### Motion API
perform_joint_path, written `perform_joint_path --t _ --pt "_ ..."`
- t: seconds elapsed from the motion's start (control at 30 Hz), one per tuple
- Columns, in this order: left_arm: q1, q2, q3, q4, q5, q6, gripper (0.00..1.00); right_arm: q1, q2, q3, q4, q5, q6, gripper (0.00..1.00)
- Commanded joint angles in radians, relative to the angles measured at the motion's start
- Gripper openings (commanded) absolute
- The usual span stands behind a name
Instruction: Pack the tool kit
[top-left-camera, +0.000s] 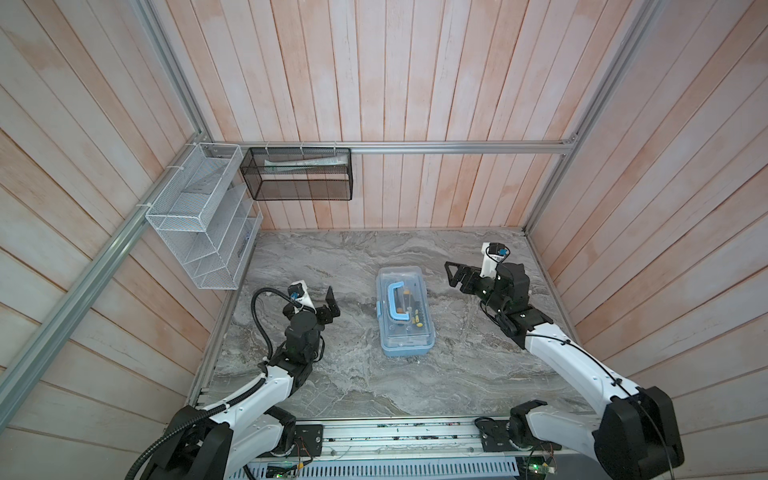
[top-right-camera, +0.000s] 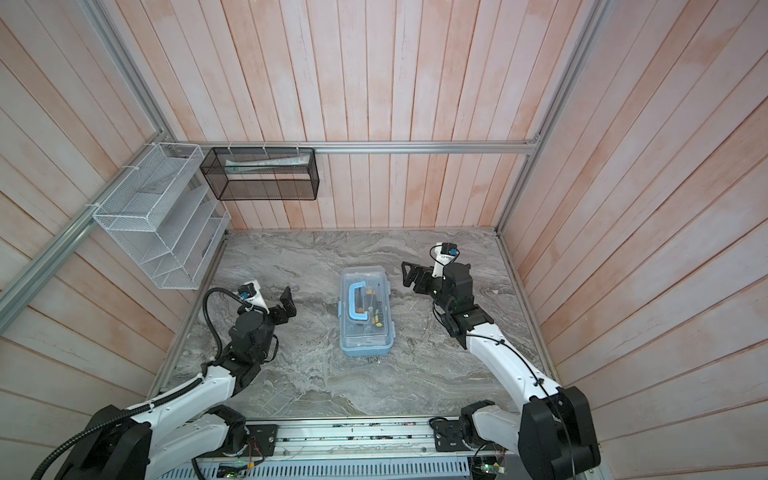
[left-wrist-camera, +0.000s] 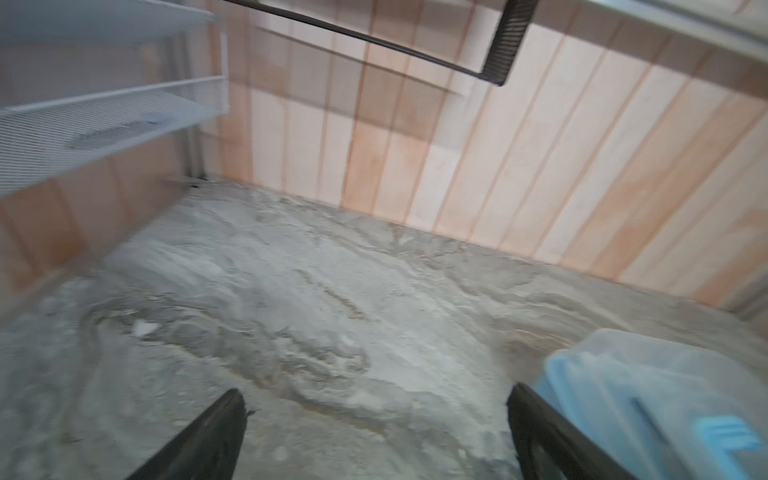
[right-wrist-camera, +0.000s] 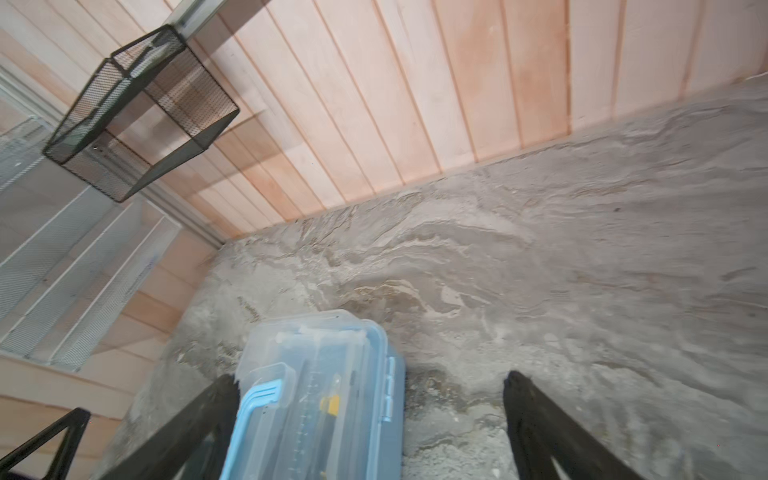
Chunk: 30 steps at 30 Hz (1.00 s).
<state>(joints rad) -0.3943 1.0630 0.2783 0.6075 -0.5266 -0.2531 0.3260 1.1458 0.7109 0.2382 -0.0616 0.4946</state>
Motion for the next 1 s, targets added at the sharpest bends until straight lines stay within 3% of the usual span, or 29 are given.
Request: perform_joint_path --t 0.0,0.1,0.23,0.27,0.53,0.6,0.67,0.77,0.87,0.97 --pt "0.066 0.005 -0.023 0.168 -0.177 0.167 1.0 0.02 -0.062 -0.104 0.111 0.206 -0.102 0.98" --pt "0.197 0.133 -0.065 0.339 -0.122 0.155 1.0 0.044 -0.099 -0.231 0.3 0.312 -0.146 0.98" --pt "0.281 0.328 -0.076 0.539 -0.063 0.157 1.0 0.061 -0.106 -0.252 0.299 0.329 -0.246 0.98" --pt "0.296 0.359 -0.078 0.577 -0.003 0.163 1.0 0.07 -0.112 -0.261 0.301 0.348 -0.271 0.98" --pt "0.399 0.447 -0.013 0.502 0.355 0.182 1.0 0.065 -0.118 -0.357 0.398 0.538 -0.392 0.98" --pt "0.393 0.5 -0.022 0.598 0.35 0.2 1.0 0.037 -0.095 -0.37 0.451 0.587 -0.419 0.98" --pt "0.393 0.471 -0.001 0.506 0.363 0.192 1.0 -0.01 -0.064 -0.383 0.508 0.592 -0.425 0.98" --pt "0.394 0.485 -0.012 0.549 0.353 0.194 1.0 -0.078 0.025 -0.384 0.584 0.567 -0.451 0.98" --pt "0.394 0.483 -0.011 0.544 0.354 0.193 1.0 -0.11 0.147 -0.354 0.584 0.632 -0.484 0.98" --pt "0.394 0.477 -0.008 0.528 0.354 0.193 1.0 -0.147 0.254 -0.424 0.788 0.637 -0.496 0.98"
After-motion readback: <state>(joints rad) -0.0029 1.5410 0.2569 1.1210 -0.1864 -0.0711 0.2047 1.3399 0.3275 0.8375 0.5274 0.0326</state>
